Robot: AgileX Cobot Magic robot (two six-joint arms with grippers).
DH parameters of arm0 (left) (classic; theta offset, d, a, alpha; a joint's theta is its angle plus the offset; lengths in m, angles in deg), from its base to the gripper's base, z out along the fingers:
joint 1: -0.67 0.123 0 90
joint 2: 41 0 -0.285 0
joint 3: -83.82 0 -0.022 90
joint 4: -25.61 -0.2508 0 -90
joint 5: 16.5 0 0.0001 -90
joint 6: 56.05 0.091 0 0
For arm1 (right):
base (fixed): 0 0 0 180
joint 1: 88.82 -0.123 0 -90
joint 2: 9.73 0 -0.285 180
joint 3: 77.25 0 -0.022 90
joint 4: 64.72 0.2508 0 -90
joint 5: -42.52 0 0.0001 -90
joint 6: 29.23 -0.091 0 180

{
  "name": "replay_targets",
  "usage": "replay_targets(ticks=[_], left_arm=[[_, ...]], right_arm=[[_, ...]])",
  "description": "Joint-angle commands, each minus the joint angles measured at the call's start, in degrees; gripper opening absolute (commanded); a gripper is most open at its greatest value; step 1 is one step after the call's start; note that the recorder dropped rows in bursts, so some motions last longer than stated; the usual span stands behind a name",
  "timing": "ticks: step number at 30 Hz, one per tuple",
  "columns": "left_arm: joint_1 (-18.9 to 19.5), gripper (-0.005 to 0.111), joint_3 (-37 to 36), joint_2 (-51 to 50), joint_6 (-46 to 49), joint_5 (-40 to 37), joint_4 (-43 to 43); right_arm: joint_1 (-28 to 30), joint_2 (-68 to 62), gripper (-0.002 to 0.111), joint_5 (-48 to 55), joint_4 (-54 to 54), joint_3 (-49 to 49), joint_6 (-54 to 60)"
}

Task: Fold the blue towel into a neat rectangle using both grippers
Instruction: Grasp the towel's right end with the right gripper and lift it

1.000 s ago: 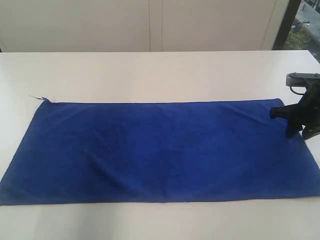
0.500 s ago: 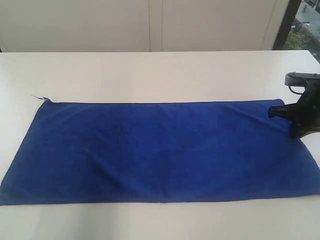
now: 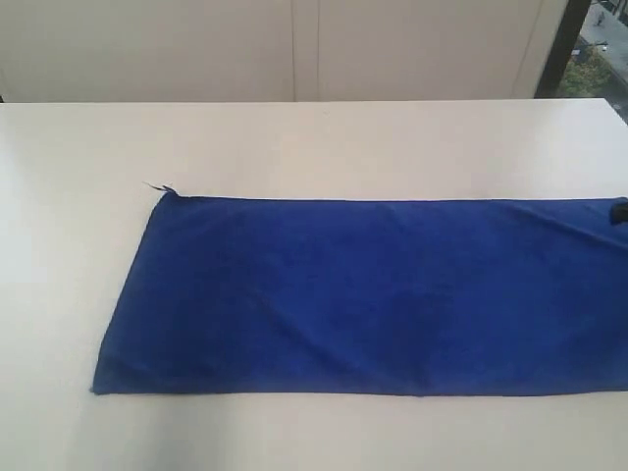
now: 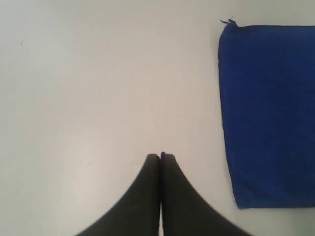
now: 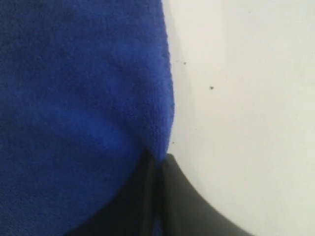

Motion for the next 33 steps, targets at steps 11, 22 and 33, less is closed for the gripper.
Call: replay_targets(ticks=[11, 22, 33], left_arm=[[-0.24, 0.000, 0.13, 0.49, 0.06, -0.30, 0.36], [-0.24, 0.000, 0.13, 0.49, 0.06, -0.30, 0.36], [-0.24, 0.000, 0.13, 0.49, 0.06, -0.30, 0.36]], right_arm=[[-17.82, 16.17, 0.000, 4.79, 7.26, -0.71, 0.56], [-36.34, 14.52, 0.000, 6.13, 11.63, -7.06, 0.61], [-42.89, 9.67, 0.000, 5.00, 13.77, -10.63, 0.61]])
